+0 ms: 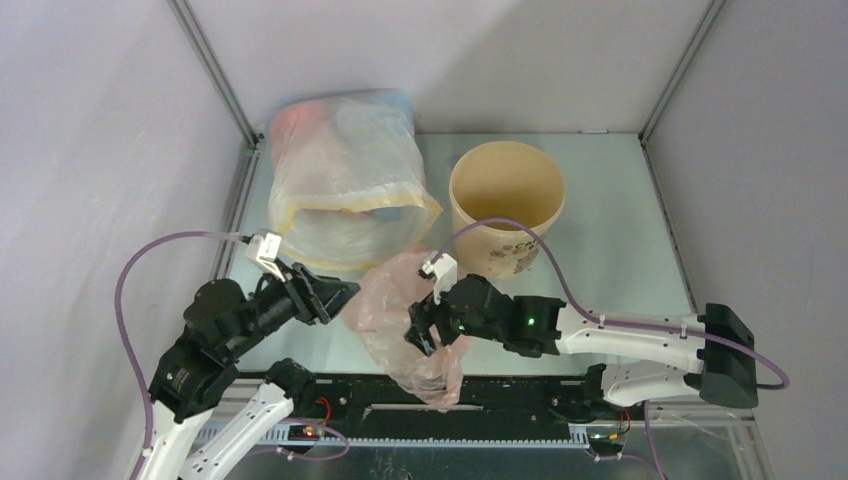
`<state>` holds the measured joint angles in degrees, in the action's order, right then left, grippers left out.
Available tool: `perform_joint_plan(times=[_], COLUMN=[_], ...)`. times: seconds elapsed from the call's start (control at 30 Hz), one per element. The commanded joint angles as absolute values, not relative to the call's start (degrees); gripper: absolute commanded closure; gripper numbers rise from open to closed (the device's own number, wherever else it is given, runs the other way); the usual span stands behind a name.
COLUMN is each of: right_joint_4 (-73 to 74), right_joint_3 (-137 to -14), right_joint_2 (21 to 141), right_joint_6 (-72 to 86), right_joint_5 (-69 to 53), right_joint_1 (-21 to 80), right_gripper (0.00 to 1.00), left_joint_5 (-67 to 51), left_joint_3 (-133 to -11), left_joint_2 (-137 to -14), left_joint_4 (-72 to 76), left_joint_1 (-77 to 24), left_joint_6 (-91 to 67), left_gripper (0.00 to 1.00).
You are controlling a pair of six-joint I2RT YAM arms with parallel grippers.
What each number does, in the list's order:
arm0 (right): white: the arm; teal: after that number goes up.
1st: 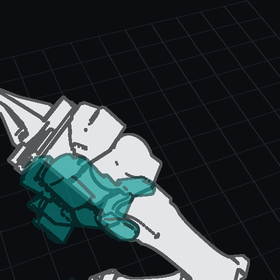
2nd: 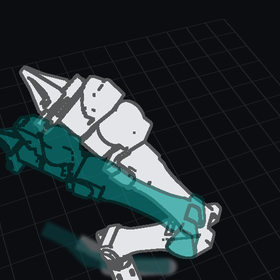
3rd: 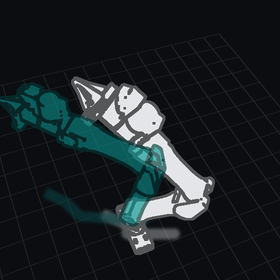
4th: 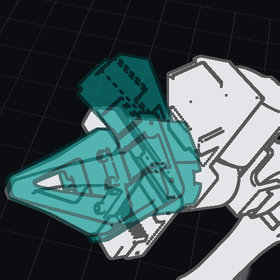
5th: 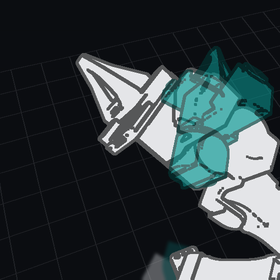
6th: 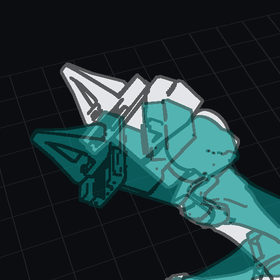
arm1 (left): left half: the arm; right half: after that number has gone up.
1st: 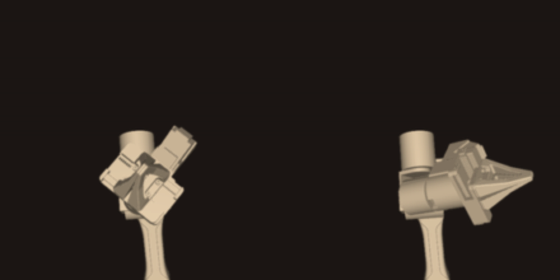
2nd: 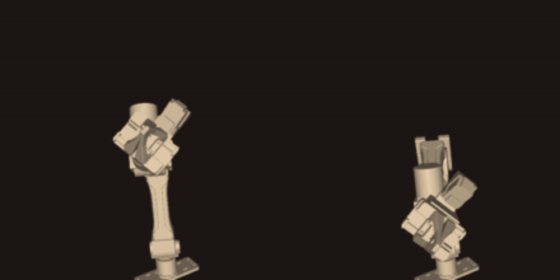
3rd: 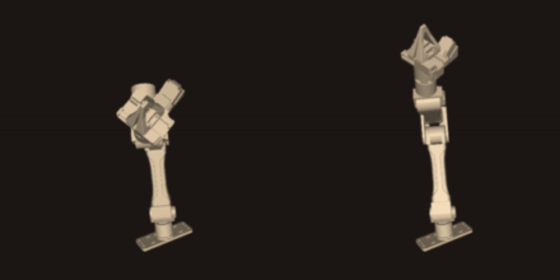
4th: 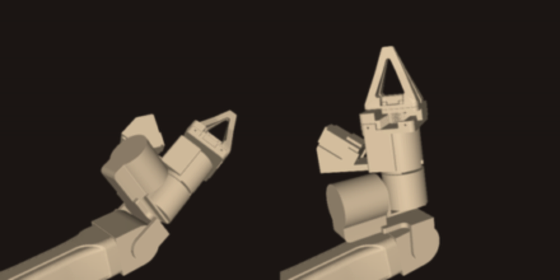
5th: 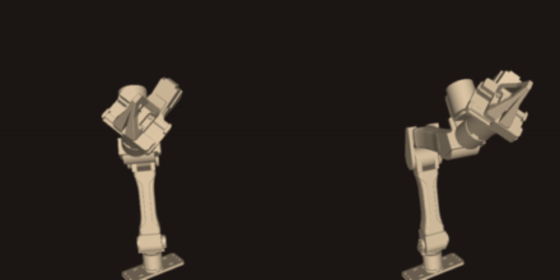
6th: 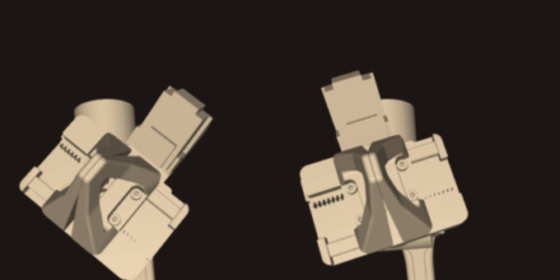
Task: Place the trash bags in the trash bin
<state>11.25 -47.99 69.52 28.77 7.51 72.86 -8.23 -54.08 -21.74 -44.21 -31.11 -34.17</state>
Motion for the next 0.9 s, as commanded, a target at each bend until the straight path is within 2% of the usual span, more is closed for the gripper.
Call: perform_joint_plan(times=[0.0, 0.2, 0.33, 0.5, 0.6, 0.8, 0.87], right_joint_4=[5.8, 13.09, 17.66, 24.14, 23.23, 15.18, 13.77], right_joint_3=[-53.43, -52.79, -50.19, -44.21, -38.75, -31.82, -31.56], right_joint_2=[69.72, 63.81, 57.96, 50.26, 44.8, 41.26, 42.84], right_joint_6=[26.17, 26.83, 28.84, 36.08, 39.95, 40.98, 41.22], right_joint_5=[5.94, 11.16, 16.14, 27.34, 27.65, 21.22, 21.57], right_joint_1=[73.47, 73.73, 73.74, 71.65, 67.42, 59.95, 58.74], right_gripper=[0.19, 0.15, 0.14, 0.22, 0.27, 0.13, 0.13], left_joint_5=[-19.22, -20.86, -16.37, -9.46, -5.24, -3.48, -3.34], left_joint_3=[-50.8, -41.77, -38.72, -36.25, -35.31, -35.53, -35.47], left_joint_2=[-23.87, -22.39, -22.66, -24.69, -24.47, -25.54, -25.4], left_joint_4=[-41.78, -35.85, -34.81, -35.24, -35.06, -34.84, -34.81], left_joint_1=[-31.38, -31.37, -31.38, -31.37, -31.38, -31.38, -31.33], left_joint_6=[-35.78, -38.53, -37.63, -36.55, -36.47, -36.52, -36.56], left_gripper=[0.35, 0.32, 0.32, 0.39, 0.41, 0.44, 0.44])
